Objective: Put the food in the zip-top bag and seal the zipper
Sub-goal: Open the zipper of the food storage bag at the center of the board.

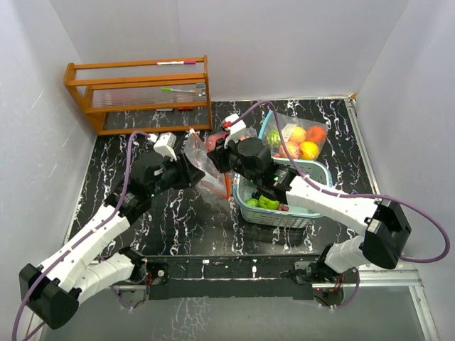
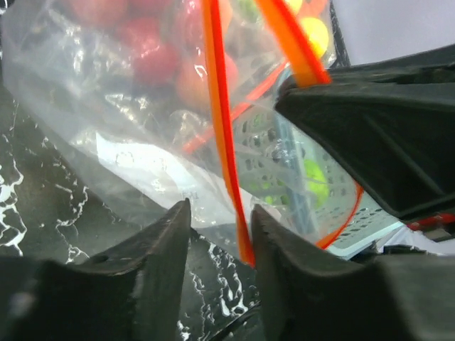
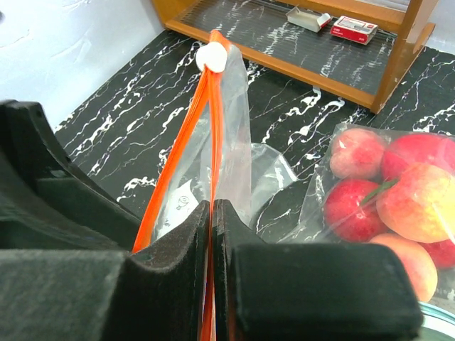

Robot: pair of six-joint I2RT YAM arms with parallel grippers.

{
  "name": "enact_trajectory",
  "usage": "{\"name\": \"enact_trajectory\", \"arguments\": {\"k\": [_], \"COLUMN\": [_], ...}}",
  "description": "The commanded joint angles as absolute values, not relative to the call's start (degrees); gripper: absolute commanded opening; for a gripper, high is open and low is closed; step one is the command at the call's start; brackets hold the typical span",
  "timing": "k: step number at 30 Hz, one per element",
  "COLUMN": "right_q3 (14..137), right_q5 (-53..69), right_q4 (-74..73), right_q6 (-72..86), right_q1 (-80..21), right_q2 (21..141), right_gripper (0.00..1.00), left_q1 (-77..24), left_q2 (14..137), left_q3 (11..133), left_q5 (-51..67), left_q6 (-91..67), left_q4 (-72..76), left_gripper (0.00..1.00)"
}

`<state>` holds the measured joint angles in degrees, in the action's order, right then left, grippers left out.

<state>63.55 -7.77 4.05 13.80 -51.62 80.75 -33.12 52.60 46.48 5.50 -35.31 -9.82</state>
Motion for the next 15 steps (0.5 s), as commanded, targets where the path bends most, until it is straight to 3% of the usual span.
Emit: {"name": "enact_trajectory", "arguments": {"k": [1,5,6,7,8,15], "right_q3": [65.3,65.1,64.9,64.8,64.6,60.7], "right_q5": [-8.9,-8.8,-8.8,-9.2,-10.0,-22.7], "right_q4": [7.6,7.6,7.6,7.6,7.3,1.3], "right_q6": [13.5,13.4,13.3,13.2,13.2,11.8], "right_q1": [-52.3,-52.4,-52.5,-52.5,-52.6,-52.6], "right_q2": [79.1,77.9,77.5,77.0,76.5,74.0], "right_gripper": [0.09,0.09,0.09,0.09,0.09,0.09], "left_q1": [-33.3,-33.3,-33.3,-33.3,-33.3,-33.2], "left_q2": [54.1,55.4,55.4,55.4,55.2,51.8], "left_q3": [44.5,43.6,43.0,42.9,43.3,58.1], "left_q5": [6.6,3.6,3.4,2.8,1.6,-14.8], "left_q6": [-38.0,-37.5,-37.1,-36.7,-35.6,-20.4], "left_q4": [-7.5,-8.5,-8.3,-8.9,-10.1,-29.6], "left_gripper": [0.29,0.26,0.19,0.05,0.00,0.00]}}
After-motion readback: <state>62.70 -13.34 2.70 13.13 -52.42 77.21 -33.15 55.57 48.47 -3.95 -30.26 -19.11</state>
